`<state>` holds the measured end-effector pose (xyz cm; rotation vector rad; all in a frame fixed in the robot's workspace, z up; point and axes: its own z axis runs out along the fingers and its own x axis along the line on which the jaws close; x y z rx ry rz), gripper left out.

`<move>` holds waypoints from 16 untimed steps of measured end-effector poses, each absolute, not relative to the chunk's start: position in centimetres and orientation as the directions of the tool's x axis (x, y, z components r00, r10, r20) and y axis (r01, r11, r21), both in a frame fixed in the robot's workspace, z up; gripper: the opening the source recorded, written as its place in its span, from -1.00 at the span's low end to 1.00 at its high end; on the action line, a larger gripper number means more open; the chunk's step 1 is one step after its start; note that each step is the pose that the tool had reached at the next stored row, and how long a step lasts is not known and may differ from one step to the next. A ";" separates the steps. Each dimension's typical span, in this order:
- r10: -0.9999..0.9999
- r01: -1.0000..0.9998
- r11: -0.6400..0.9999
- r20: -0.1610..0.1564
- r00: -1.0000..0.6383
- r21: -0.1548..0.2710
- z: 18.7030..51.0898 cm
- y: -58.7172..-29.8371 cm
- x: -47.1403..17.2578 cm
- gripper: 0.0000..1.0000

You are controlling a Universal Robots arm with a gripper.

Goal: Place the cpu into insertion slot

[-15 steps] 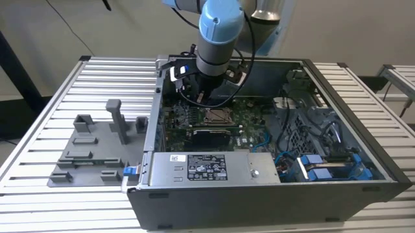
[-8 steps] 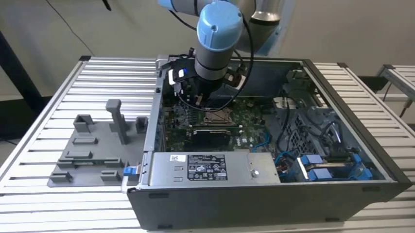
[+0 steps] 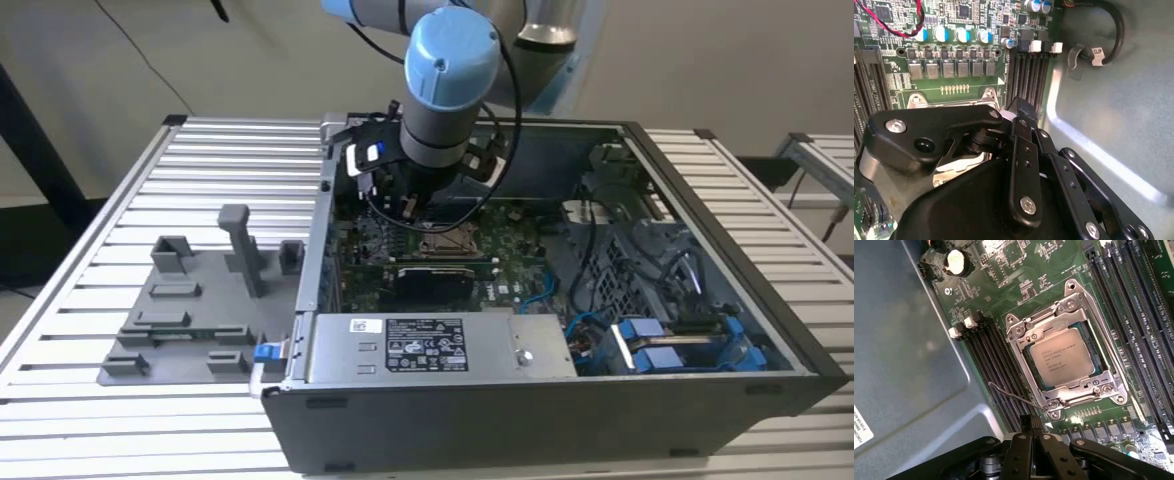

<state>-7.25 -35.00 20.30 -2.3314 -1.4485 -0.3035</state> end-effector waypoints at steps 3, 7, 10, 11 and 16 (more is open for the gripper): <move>0.813 0.895 -0.398 0.373 0.446 -0.202 20.2 -35.0 -7.2 -0.79; 0.813 0.895 -0.398 0.374 0.446 -0.202 20.1 -35.0 -7.1 -0.79; 0.813 0.895 -0.398 0.373 0.446 -0.202 20.0 -35.0 -7.0 -0.79; 0.813 0.895 -0.398 0.373 0.446 -0.202 19.9 -35.0 -7.0 -0.79; 0.813 0.895 -0.398 0.374 0.446 -0.202 19.8 -35.1 -6.9 -0.79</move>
